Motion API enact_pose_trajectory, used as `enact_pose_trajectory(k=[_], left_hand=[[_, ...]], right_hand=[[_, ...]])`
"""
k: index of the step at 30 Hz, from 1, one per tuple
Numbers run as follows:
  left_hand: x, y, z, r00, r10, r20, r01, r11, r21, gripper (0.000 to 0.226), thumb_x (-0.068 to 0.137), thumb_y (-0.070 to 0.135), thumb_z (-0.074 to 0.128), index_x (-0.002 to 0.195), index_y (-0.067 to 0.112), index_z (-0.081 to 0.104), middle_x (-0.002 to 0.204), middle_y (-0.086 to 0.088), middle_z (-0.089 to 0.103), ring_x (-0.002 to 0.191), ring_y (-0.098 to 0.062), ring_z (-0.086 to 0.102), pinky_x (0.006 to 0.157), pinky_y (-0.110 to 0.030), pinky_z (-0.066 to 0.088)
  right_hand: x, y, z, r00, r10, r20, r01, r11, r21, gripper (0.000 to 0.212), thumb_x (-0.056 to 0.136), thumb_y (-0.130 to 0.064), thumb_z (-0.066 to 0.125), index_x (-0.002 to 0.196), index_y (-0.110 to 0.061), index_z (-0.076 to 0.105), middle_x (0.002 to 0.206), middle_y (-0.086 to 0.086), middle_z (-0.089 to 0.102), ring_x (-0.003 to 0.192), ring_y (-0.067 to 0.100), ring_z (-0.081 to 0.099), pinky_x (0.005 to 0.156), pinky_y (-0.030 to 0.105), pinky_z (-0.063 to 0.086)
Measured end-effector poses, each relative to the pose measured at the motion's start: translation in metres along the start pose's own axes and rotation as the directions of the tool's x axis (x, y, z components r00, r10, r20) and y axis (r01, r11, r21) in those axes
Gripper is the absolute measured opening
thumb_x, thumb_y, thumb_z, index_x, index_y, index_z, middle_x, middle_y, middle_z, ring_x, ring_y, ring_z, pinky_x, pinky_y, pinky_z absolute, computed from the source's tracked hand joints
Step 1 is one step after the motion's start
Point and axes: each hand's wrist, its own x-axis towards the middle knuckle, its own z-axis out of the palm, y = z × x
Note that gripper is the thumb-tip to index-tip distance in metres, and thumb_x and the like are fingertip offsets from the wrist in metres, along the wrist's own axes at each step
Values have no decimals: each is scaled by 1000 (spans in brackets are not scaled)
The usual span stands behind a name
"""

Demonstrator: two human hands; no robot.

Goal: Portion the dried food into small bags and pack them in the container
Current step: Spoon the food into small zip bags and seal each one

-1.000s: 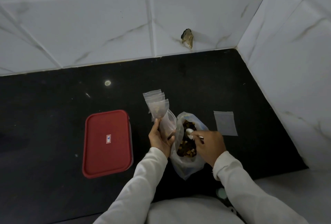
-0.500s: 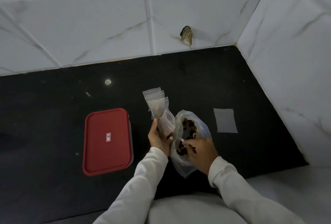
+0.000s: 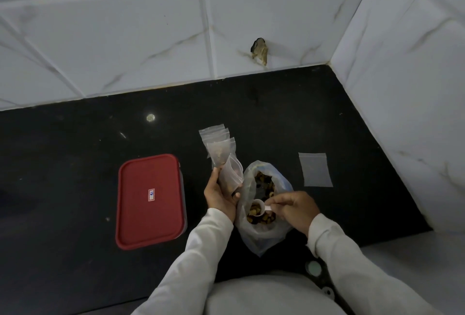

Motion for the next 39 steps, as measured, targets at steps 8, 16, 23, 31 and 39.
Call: enact_pose_trajectory(k=[8,16,23,31,39], left_hand=[[0,7,1,986,-16,167,24,999,-47,36,94,43,56,110,15,72,101,-10,73,70,-21,67,45,-22,46],[4,6,2,982,-30,188,31,1000,-1,55,83,42,66,130,14,63,126,-15,63,77,-23,68,44,-23,51],[-2,9,7,978,-15,208,18,1000,-17,50,87,38,63,128,9,64,118,-16,65,72,-22,67,41,-22,51],[-4,11,13,970,7,244,-8,1000,2,30,86,38,61,100,13,71,92,-10,72,70,-22,67,42,-22,52],[-2,13,17,967,-1,253,20,997,-70,30,98,36,53,109,10,65,87,-12,68,63,-22,65,38,-21,48]], right_hand=[[-23,-19,-26,987,-42,-158,72,979,188,21,89,-8,64,90,-24,77,101,-6,72,102,12,64,95,38,52],[-28,-75,-18,923,-263,-280,317,934,168,20,90,-12,64,92,-30,74,94,-15,72,94,-1,65,77,16,52],[-17,-83,-2,794,-530,-298,489,848,-203,17,93,-17,62,99,-29,71,95,-21,69,94,-11,61,77,7,48],[-11,-70,14,661,-729,-180,549,632,-547,18,93,-18,62,109,-18,70,90,-3,70,78,7,63,70,20,54],[-14,-71,15,354,-932,-84,576,287,-765,23,84,-16,54,91,-6,74,76,6,70,67,19,62,53,28,54]])
